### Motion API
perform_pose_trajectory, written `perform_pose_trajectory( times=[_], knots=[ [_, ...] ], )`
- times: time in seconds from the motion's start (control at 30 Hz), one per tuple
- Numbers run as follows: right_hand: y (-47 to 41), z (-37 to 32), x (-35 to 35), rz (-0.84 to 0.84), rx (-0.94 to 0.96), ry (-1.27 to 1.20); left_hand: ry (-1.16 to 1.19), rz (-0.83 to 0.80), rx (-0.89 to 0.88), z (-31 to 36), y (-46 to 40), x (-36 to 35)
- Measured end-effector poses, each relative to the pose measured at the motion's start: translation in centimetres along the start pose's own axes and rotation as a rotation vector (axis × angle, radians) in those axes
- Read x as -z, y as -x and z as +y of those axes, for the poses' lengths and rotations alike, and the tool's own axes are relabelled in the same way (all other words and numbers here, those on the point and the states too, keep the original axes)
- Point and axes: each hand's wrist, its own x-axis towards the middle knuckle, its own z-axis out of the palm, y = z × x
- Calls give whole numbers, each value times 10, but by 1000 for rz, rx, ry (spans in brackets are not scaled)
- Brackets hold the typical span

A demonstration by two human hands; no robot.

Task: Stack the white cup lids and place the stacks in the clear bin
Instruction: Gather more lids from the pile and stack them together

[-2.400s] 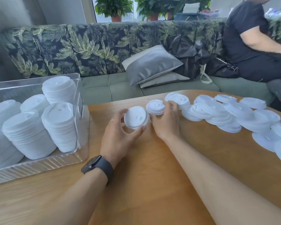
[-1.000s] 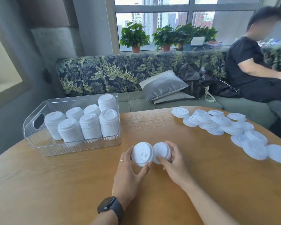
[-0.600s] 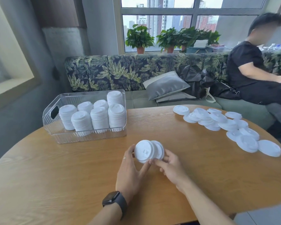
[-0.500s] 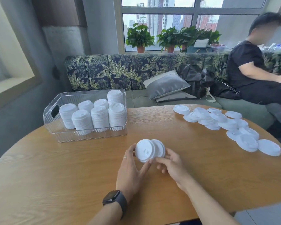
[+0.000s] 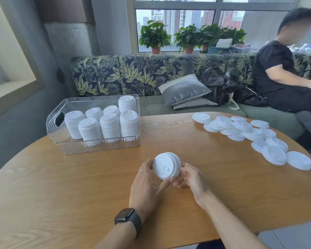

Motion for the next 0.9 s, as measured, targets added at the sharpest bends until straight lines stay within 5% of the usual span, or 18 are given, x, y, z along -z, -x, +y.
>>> perform_pose_trajectory(
  times=[0.9],
  knots=[
    [-2, 3, -1, 39, 4, -22, 215, -25, 67, 2, 0, 2]
  ],
)
